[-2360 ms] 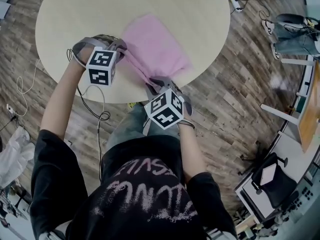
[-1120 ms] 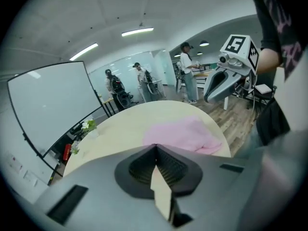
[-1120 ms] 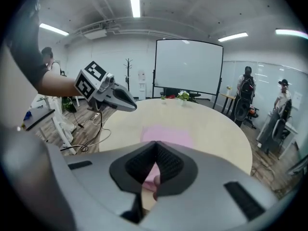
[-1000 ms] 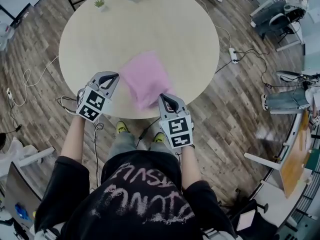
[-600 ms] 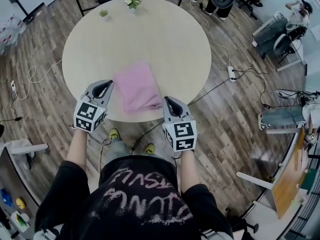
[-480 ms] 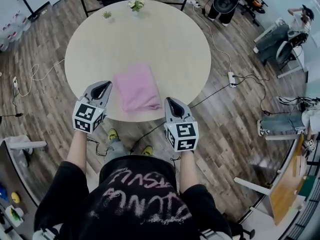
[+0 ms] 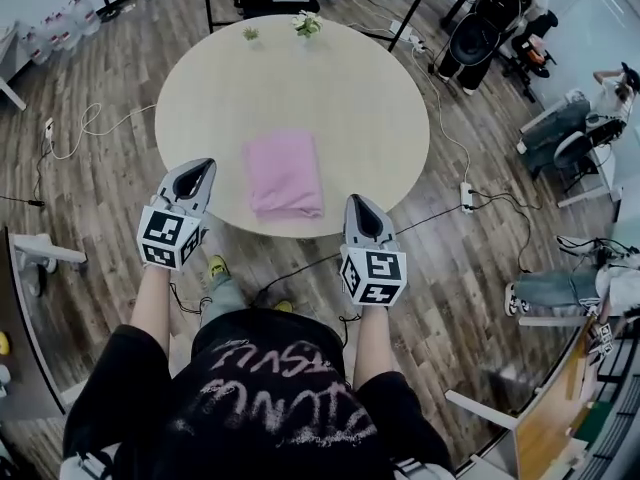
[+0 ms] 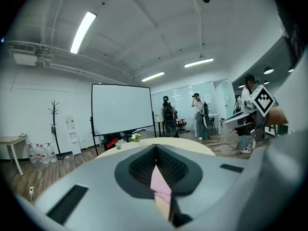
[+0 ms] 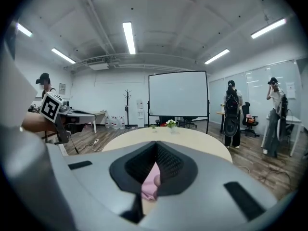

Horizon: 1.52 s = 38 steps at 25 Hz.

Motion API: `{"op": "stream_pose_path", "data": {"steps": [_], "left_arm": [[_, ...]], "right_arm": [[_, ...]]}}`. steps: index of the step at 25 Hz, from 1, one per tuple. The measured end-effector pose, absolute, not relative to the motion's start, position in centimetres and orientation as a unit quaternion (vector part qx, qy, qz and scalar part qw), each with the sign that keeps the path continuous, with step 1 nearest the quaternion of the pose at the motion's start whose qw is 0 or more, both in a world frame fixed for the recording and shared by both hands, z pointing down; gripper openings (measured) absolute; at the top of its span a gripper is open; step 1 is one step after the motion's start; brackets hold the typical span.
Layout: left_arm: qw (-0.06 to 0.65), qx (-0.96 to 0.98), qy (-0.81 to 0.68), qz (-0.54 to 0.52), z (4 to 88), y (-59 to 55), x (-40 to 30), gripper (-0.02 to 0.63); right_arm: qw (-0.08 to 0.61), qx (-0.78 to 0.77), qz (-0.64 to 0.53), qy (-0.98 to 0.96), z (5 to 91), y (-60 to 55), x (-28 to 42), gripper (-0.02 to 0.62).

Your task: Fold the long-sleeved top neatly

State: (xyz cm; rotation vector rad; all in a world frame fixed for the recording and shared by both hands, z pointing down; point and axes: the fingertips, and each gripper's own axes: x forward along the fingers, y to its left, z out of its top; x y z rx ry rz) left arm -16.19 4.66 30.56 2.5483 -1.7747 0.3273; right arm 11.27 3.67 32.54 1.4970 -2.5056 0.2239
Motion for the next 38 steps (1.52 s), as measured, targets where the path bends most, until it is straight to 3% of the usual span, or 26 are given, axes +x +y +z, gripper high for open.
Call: {"op": "stream_pose_path", "data": {"steps": [14, 38], "left_arm": [[-0.011, 0.765, -0.642, 0.059, 27.1, 9.6, -19.8, 0.011], [-0.019, 0.758, -0.650, 0.053, 26.4, 9.7, -19.6, 0.012]], "right_arm": [[0.084, 0.510, 0.045, -0.855, 29.5, 5.2, 11.1, 0.003], [0.064, 0.520, 0.028, -0.851, 27.8, 5.0, 12.1, 0.003]]}}
